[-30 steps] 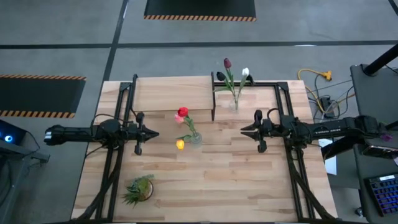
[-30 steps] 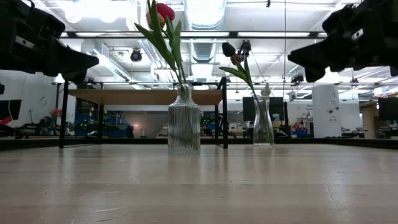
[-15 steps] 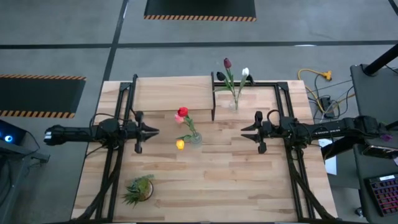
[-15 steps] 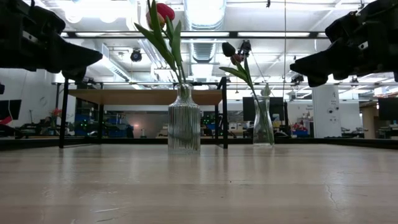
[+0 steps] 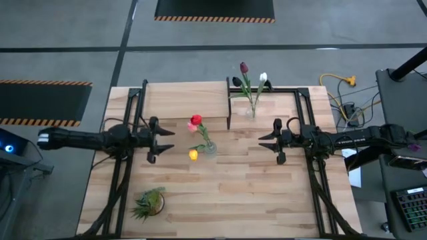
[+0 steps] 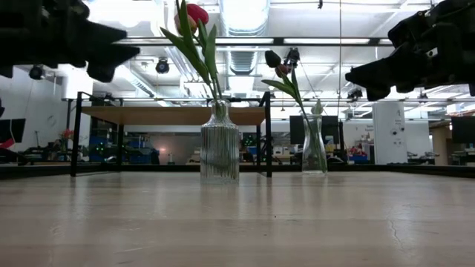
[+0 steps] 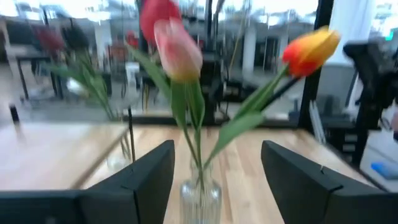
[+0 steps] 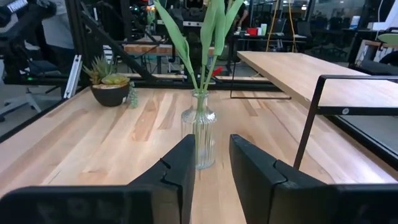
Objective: Pick and place flowers into a vace then onto a shelf
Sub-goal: Put the bottom transparent vase with the tulips on the shelf
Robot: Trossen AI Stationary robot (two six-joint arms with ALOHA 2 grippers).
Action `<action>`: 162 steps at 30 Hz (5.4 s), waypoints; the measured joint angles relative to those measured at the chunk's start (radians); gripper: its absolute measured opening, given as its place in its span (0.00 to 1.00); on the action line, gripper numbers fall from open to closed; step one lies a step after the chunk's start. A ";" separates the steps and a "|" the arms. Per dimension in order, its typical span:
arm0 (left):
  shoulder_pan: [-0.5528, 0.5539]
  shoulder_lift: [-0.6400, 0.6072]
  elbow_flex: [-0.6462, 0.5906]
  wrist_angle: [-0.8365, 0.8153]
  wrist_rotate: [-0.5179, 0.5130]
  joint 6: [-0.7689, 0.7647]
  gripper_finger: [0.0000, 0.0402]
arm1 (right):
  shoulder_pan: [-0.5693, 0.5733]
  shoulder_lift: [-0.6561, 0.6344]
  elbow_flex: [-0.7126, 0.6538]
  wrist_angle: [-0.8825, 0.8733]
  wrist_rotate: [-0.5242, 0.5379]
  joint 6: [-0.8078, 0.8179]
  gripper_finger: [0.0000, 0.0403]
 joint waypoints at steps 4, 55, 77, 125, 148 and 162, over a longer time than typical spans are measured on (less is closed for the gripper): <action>0.000 0.157 0.037 0.004 0.000 -0.032 0.56 | 0.000 0.000 0.000 0.000 0.001 -0.010 0.21; 0.001 1.224 0.461 0.329 0.000 0.010 0.56 | 0.000 0.001 0.001 0.050 0.005 -0.054 0.20; -0.005 1.224 0.461 0.344 0.002 -0.046 0.80 | 0.000 0.001 0.001 0.048 0.005 -0.061 0.22; -0.020 1.443 0.750 0.193 0.021 -0.023 0.65 | 0.000 0.001 0.001 0.042 0.006 -0.062 0.17; 0.025 0.811 0.752 -0.313 -0.233 -0.080 0.67 | 0.000 0.001 0.001 0.044 0.006 -0.057 0.17; 0.150 0.581 0.745 -0.683 -0.720 -0.230 0.67 | 0.000 0.001 0.001 0.044 0.006 -0.058 0.17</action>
